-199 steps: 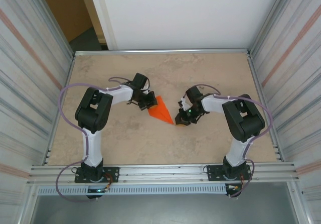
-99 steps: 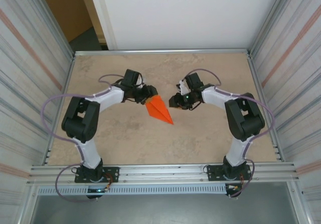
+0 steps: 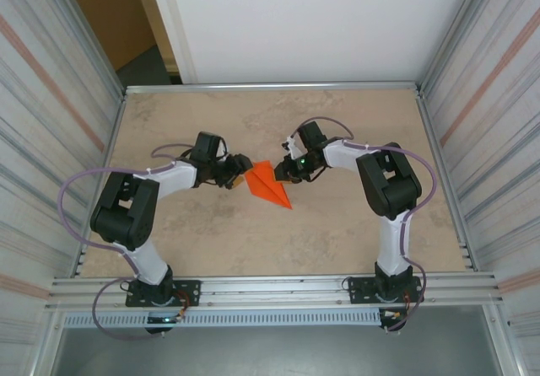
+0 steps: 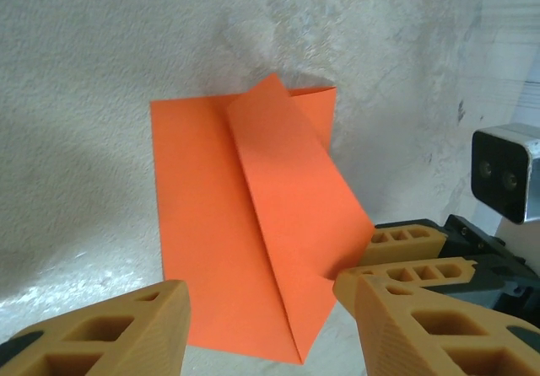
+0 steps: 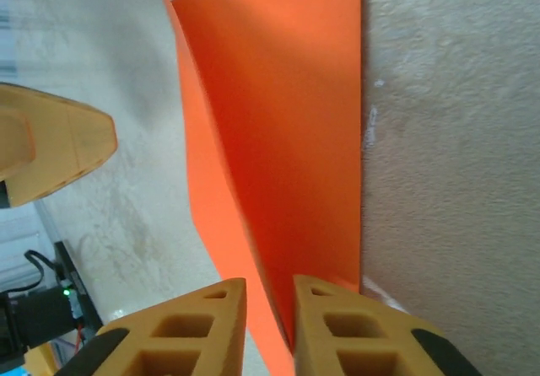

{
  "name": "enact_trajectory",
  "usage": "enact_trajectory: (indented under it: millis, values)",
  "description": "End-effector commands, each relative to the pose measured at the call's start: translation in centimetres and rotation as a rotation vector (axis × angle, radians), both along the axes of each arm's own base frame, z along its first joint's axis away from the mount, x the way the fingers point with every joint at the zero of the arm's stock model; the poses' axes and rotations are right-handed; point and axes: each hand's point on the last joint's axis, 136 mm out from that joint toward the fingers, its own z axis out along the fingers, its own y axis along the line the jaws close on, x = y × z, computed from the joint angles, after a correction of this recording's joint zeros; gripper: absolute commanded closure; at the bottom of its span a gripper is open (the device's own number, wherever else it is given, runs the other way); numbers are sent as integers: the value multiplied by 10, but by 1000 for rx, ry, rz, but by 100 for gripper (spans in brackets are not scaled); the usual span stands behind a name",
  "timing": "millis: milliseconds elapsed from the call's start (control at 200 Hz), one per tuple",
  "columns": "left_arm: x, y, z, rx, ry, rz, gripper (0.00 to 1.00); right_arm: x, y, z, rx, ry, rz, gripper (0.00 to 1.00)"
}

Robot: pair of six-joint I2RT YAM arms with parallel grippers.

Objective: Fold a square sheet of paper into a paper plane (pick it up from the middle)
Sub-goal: Turn over the paper at the center of the table.

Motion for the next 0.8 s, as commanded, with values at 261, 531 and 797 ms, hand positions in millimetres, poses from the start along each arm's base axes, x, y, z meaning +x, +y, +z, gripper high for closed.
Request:
enact_trajectory:
  millis: [261, 531, 797]
  values:
    - [13, -1, 73, -124, -209, -34, 44, 16, 1, 77, 176, -157, -43, 99]
    - [5, -14, 132, -276, -375, -90, 28, 33, -10, 158, 375, -218, -162, 100]
    - [-7, -49, 175, -391, -484, -240, 23, 36, -18, 205, 532, -205, -206, 100]
